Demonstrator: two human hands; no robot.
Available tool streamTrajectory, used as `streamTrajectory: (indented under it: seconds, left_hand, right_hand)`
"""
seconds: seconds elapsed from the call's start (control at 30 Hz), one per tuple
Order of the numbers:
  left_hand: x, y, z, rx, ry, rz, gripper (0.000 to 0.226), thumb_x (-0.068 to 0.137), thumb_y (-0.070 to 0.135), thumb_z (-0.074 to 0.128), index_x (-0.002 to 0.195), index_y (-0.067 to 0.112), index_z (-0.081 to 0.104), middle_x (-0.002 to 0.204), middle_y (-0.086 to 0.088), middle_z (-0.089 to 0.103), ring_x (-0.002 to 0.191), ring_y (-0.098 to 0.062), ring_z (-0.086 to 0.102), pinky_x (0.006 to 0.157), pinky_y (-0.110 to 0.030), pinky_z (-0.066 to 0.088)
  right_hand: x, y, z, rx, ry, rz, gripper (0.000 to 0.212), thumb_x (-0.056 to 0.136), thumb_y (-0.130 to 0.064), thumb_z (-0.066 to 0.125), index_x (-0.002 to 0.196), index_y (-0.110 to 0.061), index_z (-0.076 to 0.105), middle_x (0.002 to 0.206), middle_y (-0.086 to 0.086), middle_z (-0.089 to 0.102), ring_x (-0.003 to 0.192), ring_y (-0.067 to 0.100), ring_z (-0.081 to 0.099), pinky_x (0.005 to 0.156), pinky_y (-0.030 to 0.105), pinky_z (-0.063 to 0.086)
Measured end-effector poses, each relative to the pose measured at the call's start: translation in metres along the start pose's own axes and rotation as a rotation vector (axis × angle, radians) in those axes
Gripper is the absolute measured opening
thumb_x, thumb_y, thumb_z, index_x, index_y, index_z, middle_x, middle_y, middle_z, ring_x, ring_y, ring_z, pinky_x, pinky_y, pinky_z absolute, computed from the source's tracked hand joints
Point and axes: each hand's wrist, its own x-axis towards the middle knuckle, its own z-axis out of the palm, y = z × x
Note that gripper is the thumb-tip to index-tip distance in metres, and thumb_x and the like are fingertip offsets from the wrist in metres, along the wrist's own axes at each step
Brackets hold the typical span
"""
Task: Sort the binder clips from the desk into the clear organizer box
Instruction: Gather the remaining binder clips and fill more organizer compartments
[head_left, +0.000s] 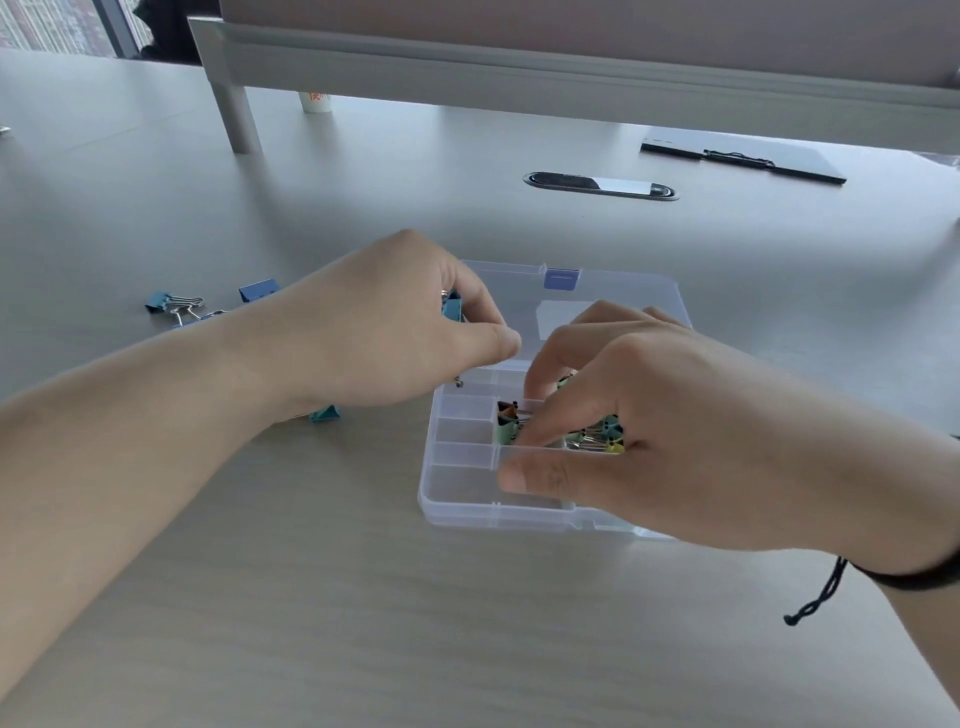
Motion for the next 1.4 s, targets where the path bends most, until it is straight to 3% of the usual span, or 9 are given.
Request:
streamTrajectory:
  seconds: [0.17,0.23,0.43,0.7,0.8,0.87,1.13,1.27,1.4]
  left_hand:
    - [0.000,0.004,-0.002,-0.309,-0.054,-0.037,0.019,0.083,0.038,0.070,0.082,0.020,0.075,0.059,0.000,0.057,0.041,-0.011,0.045,0.045,-0.022,0.030]
    - [-0.001,0.007,-0.002,-0.448,-0.104,-0.067,0.025,0.085,0.040,0.067,0.081,0.016,0.073,0.062,-0.001,0.054,0.041,-0.011,0.041,0.046,-0.022,0.021]
    - [-0.005,0.013,0.001,-0.731,-0.207,-0.050,0.035,0.096,0.037,0.052,0.071,0.014,0.060,0.055,-0.001,0.049,0.041,-0.010,0.039,0.036,-0.013,0.017]
    - [-0.007,0.016,0.005,-0.775,-0.216,0.008,0.035,0.090,0.039,0.055,0.061,0.019,0.057,0.054,0.000,0.046,0.042,-0.010,0.039,0.037,-0.014,0.018]
    - [-0.008,0.017,0.001,-0.764,-0.213,0.036,0.031,0.080,0.038,0.058,0.054,0.021,0.058,0.055,0.003,0.051,0.041,-0.009,0.038,0.038,-0.014,0.016]
    - [-0.007,0.017,-0.001,-0.748,-0.209,0.039,0.028,0.079,0.036,0.060,0.059,0.017,0.058,0.059,0.000,0.053,0.041,-0.009,0.038,0.037,-0.013,0.017]
    - [-0.005,0.014,-0.002,-0.747,-0.174,0.000,0.026,0.072,0.038,0.068,0.056,0.019,0.063,0.063,-0.001,0.058,0.039,-0.007,0.037,0.035,-0.011,0.022]
    - [-0.006,0.016,-0.003,-0.766,-0.138,0.006,0.022,0.071,0.037,0.067,0.062,0.018,0.063,0.048,0.005,0.054,0.038,-0.005,0.036,0.033,-0.011,0.022]
    - [-0.002,0.013,-0.005,-0.731,-0.083,0.025,0.024,0.069,0.034,0.071,0.073,0.010,0.066,0.063,0.000,0.062,0.041,-0.007,0.037,0.033,-0.011,0.022]
  right_hand:
    - [0.001,0.005,-0.002,0.153,0.111,0.042,0.033,0.070,-0.070,0.055,0.077,-0.044,0.074,0.101,-0.027,0.059,0.100,-0.007,0.052,0.077,0.007,0.037]
    - [0.001,0.006,-0.004,0.224,0.212,0.055,0.029,0.068,-0.068,0.060,0.072,-0.041,0.072,0.098,-0.024,0.062,0.089,-0.001,0.060,0.074,0.016,0.045]
    - [0.006,0.005,-0.001,0.395,0.540,0.021,0.017,0.072,-0.049,0.076,0.081,-0.034,0.074,0.073,-0.013,0.071,0.071,0.004,0.062,0.058,0.009,0.040]
    - [0.013,0.003,0.012,0.500,0.615,0.014,0.007,0.079,-0.028,0.080,0.075,-0.032,0.077,0.068,-0.009,0.071,0.057,0.005,0.058,0.052,0.009,0.038]
    - [0.011,0.006,0.006,0.566,0.631,0.038,0.006,0.080,-0.029,0.079,0.075,-0.029,0.077,0.072,-0.010,0.074,0.064,0.009,0.067,0.061,0.028,0.056]
    - [0.011,0.008,0.005,0.572,0.638,0.058,0.008,0.081,-0.028,0.079,0.074,-0.028,0.076,0.072,-0.012,0.075,0.065,0.010,0.069,0.065,0.036,0.057]
    - [0.013,0.011,0.006,0.623,0.616,0.125,0.013,0.081,-0.029,0.078,0.071,-0.023,0.073,0.069,-0.005,0.075,0.061,0.011,0.072,0.062,0.040,0.061]
    - [0.014,0.011,0.006,0.807,0.607,0.158,0.013,0.080,-0.021,0.078,0.073,-0.012,0.073,0.067,0.003,0.075,0.062,0.018,0.074,0.063,0.037,0.063]
    - [0.014,0.011,0.002,1.000,0.644,0.205,0.015,0.084,-0.013,0.074,0.074,-0.004,0.070,0.069,0.009,0.075,0.063,0.025,0.075,0.064,0.037,0.063]
